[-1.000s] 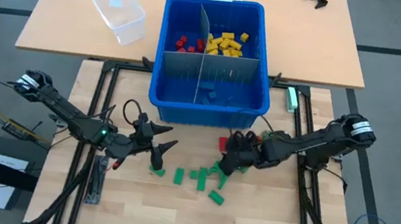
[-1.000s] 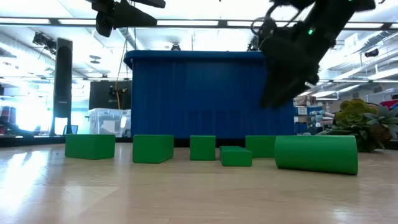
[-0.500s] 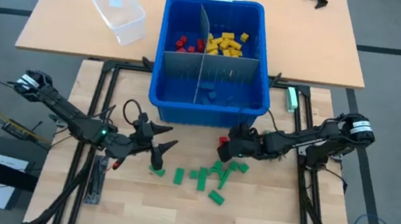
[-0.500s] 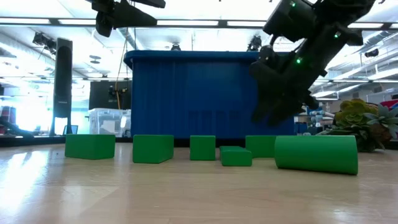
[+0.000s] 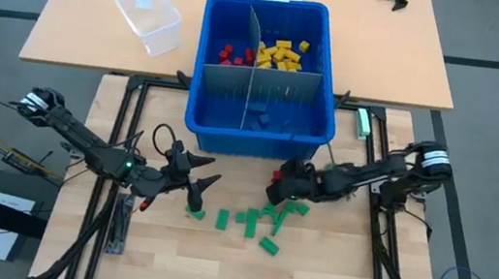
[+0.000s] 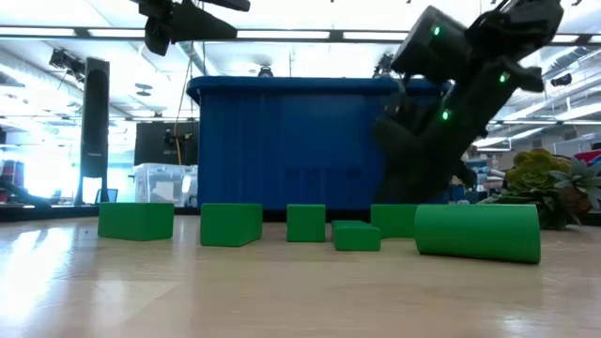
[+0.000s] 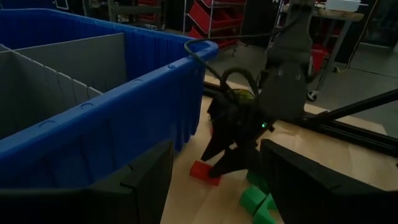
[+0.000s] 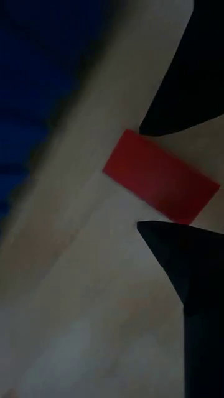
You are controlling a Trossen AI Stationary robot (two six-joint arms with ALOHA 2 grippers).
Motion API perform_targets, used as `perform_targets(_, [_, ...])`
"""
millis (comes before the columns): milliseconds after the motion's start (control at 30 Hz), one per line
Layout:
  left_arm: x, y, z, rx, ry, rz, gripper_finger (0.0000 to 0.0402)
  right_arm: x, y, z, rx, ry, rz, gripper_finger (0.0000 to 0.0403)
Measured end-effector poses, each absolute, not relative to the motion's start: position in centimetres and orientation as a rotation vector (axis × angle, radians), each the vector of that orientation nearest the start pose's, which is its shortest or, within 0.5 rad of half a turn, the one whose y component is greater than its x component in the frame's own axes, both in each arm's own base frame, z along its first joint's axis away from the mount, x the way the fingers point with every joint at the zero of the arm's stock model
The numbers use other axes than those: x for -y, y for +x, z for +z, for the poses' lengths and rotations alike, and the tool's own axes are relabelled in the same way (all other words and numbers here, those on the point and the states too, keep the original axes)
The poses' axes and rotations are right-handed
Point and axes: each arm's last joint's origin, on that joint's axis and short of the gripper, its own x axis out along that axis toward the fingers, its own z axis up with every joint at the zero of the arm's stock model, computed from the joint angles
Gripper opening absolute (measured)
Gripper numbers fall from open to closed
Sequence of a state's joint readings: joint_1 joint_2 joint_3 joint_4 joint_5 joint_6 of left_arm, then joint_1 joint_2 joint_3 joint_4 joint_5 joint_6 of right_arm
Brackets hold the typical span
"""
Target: Sort Items/Unsort Items
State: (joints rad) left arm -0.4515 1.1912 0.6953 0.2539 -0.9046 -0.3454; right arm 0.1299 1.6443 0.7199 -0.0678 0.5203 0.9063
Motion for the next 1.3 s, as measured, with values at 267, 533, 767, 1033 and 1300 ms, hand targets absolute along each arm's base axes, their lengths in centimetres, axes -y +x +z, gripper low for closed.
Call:
perform_targets(267, [8.8,23.5,26.6,-0.098,-0.195,0.475,0.0248,-2.5,29.7,10.8,-0.719,0.495,-0.795,0.0221])
perform_targets(533, [8.8,23.5,26.6,-0.097,-0.195,0.475,0.0248,-2.7,29.5,10.9,-0.768,0.447,-0.760,0.0149])
perform_targets(767, [8.8,23.5,26.6,-0.098,-0.195,0.475,0.0248,-4.7,29.1,11.6,-0.794,0.419,-0.647,0.0130])
perform_targets(1033, [8.8,23.5,26.6,-0.098,-0.195,0.475,0.0248,-6.8,28.6,14.6,-0.721,0.446,-0.492,0.0130])
perform_targets(1300, [8.8,23.5,26.6,-0.098,-0.195,0.475,0.0248,-7.6,28.6,19.7,-0.489,0.454,-0.308,0.0130])
